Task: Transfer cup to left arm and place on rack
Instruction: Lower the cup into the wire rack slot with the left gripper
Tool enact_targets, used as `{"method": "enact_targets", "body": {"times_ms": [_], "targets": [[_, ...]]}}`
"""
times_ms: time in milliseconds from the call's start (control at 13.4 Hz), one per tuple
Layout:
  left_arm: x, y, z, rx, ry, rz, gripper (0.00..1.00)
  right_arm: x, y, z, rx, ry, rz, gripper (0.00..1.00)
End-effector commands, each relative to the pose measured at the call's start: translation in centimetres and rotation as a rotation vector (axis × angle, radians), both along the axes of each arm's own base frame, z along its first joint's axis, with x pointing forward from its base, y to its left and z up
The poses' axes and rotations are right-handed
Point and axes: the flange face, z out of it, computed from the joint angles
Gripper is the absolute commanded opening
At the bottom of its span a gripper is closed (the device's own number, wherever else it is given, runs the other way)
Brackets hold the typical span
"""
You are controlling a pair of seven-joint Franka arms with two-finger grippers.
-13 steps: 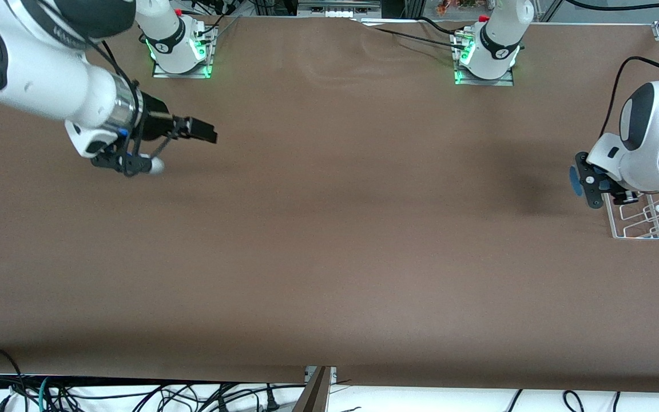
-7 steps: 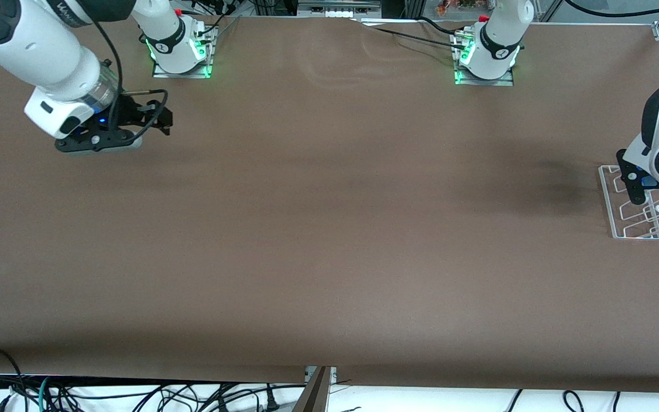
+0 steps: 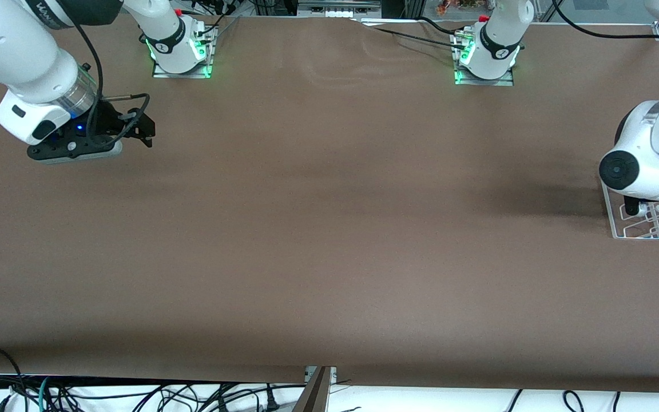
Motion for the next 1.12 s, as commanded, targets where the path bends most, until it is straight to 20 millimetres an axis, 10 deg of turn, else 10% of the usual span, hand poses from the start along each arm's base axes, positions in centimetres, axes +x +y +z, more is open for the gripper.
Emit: {"method": "enact_targets", "body": {"times_ms": [0, 1043], "targets": [[-0.1, 0.3, -1.8, 0.079, -0.014, -0.117, 0.00, 1.1, -1.8, 2.0, -0.005, -0.016, -0.011, 1.00], [-3.1, 1.7, -8.0, 0.121, -0.085, -0.191, 0.00, 1.4, -2.7, 3.5, 0.013, -0.046, -0.051, 1.00]]}}
